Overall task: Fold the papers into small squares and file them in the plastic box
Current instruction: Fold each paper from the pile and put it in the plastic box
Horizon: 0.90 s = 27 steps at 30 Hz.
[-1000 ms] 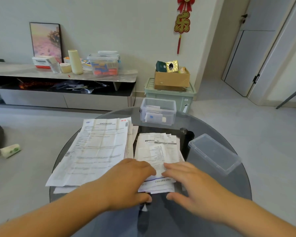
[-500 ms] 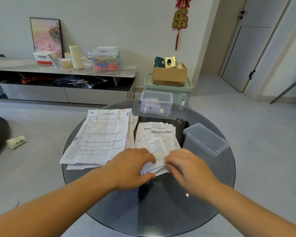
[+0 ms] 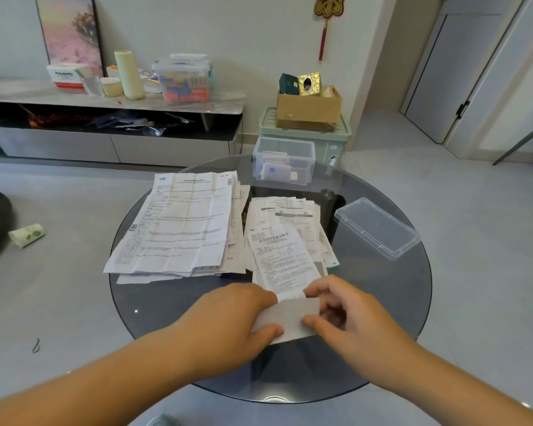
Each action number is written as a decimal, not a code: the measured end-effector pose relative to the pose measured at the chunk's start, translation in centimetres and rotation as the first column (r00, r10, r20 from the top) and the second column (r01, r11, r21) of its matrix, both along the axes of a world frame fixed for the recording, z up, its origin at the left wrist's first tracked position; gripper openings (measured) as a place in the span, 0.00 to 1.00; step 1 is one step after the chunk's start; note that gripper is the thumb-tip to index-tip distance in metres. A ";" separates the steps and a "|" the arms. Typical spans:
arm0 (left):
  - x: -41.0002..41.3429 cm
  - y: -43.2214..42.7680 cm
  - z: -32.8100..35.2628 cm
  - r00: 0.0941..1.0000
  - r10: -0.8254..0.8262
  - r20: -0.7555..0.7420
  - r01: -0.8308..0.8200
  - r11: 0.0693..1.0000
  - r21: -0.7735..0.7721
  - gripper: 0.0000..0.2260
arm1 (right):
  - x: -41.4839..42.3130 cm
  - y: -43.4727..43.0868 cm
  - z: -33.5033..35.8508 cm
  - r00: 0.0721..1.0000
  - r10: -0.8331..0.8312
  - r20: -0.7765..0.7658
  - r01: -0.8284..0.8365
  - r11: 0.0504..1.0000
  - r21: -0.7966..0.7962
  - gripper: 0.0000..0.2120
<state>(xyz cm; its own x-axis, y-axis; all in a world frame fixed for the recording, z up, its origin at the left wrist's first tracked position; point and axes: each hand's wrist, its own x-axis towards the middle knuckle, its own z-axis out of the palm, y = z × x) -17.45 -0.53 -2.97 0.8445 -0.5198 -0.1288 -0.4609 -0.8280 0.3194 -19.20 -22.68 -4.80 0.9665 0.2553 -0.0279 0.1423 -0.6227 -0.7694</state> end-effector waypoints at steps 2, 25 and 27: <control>0.2 0.0 -0.5 0.999 0.044 -0.023 -0.044 0.999 -0.012 0.11 | 0.4 0.3 -0.4 1.000 -0.022 -0.020 0.021 0.999 -0.049 0.14; 1.4 0.3 0.1 0.963 0.201 -0.178 -0.205 0.979 -0.007 0.25 | 0.3 0.9 0.2 0.977 0.213 -0.031 -0.210 0.907 -0.364 0.12; 1.2 0.1 0.3 0.956 0.210 -0.206 -0.228 0.972 -0.065 0.22 | 0.2 1.0 0.1 0.973 0.232 -0.024 -0.223 0.898 -0.379 0.13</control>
